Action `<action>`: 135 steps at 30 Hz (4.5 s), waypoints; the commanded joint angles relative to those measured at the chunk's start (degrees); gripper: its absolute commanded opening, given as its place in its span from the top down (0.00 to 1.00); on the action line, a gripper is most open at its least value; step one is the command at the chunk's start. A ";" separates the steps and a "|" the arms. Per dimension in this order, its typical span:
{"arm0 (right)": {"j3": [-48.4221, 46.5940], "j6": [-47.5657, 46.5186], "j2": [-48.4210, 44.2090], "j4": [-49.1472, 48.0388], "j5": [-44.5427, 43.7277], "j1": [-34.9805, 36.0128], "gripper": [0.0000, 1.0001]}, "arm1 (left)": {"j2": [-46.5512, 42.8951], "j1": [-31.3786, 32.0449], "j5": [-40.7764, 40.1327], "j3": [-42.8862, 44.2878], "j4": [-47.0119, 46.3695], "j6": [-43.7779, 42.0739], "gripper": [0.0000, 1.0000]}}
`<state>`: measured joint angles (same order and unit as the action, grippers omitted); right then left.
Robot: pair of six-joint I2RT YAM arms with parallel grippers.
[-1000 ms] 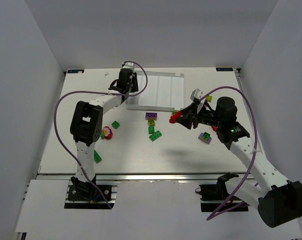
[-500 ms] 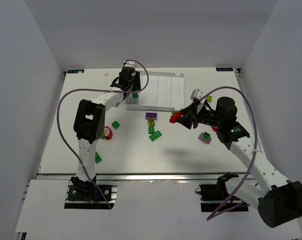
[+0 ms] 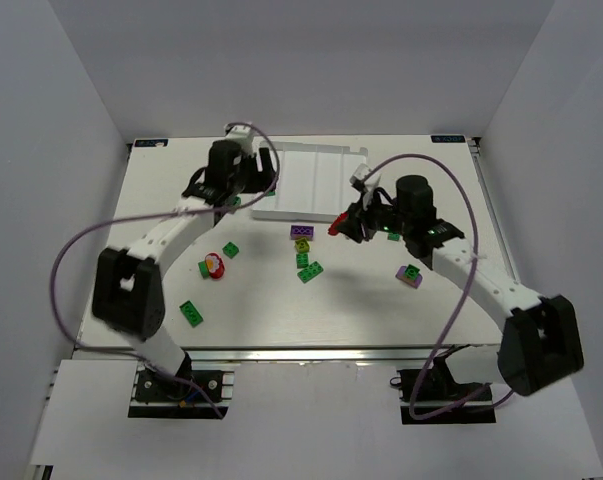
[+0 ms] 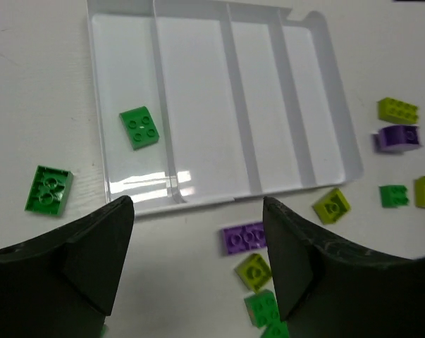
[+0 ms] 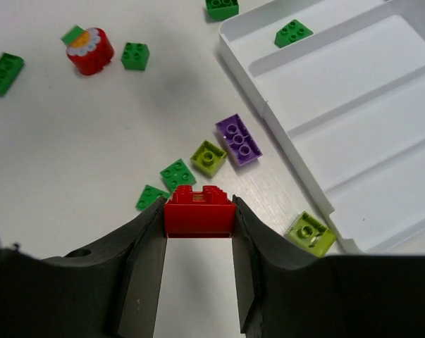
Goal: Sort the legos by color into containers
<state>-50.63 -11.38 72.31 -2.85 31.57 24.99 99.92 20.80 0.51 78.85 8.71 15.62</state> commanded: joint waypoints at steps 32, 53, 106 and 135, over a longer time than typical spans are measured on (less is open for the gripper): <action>-70.47 3.55 64.71 8.82 -11.27 2.69 0.34 | -35.58 0.03 5.46 -29.37 -10.29 0.91 0.09; -7.86 -1.36 -6.02 5.94 19.58 2.08 0.59 | -28.29 0.03 -2.80 -27.35 -4.76 0.47 0.09; 6.51 -9.37 -19.93 -0.49 15.80 -0.82 0.67 | 22.95 -8.05 -8.07 16.94 16.69 -18.52 0.35; 5.81 -6.82 -20.81 -1.01 14.22 -0.74 1.00 | 4.05 -7.44 4.66 7.28 6.50 -7.80 0.97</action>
<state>-44.16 -18.85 52.12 -1.67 46.37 24.38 105.75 12.51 -1.37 87.55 19.57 5.37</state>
